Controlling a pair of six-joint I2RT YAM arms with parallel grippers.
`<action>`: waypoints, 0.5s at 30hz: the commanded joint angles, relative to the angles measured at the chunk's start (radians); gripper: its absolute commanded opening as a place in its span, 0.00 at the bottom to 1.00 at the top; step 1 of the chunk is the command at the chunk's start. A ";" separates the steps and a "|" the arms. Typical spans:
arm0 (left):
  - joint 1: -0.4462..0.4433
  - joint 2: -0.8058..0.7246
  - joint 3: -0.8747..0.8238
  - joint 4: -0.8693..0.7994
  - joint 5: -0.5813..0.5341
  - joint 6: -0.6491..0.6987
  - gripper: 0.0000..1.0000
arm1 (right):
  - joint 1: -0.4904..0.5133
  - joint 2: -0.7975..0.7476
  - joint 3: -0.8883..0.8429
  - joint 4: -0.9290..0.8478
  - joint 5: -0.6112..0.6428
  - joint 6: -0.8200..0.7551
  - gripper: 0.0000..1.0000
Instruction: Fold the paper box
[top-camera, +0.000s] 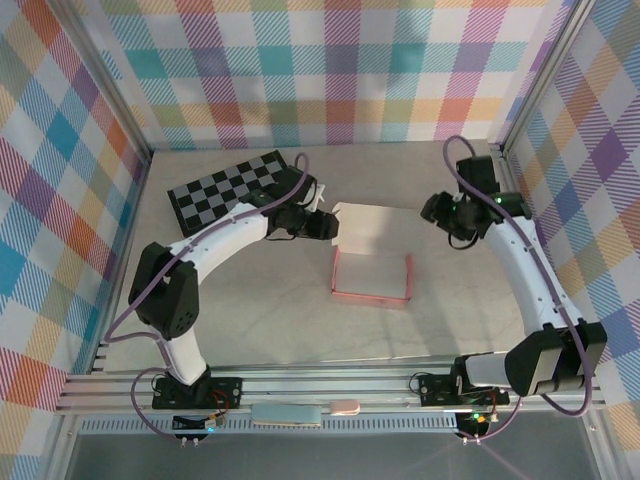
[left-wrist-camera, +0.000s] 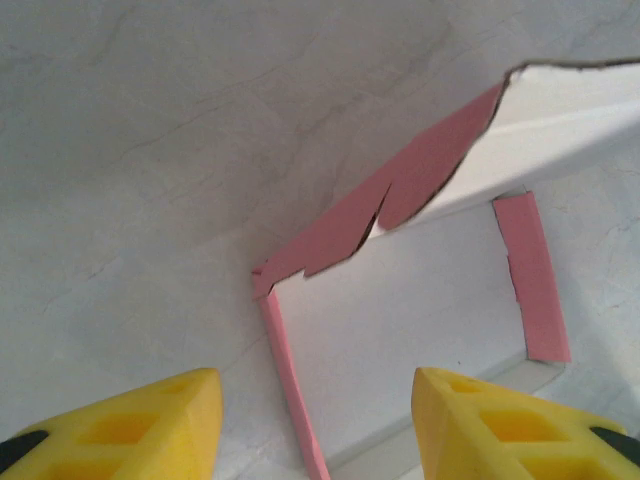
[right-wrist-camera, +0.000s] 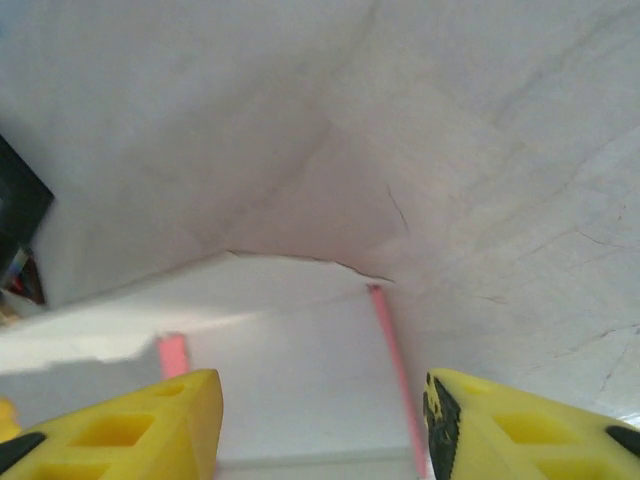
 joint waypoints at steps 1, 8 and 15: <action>-0.005 0.036 0.059 -0.022 -0.034 0.043 0.52 | -0.014 -0.015 -0.098 0.098 -0.103 -0.210 0.54; -0.014 0.124 0.137 -0.043 -0.005 0.060 0.51 | -0.034 0.093 -0.131 0.182 -0.089 -0.351 0.52; -0.015 0.167 0.167 -0.048 -0.016 0.053 0.47 | -0.053 0.173 -0.117 0.237 -0.172 -0.446 0.48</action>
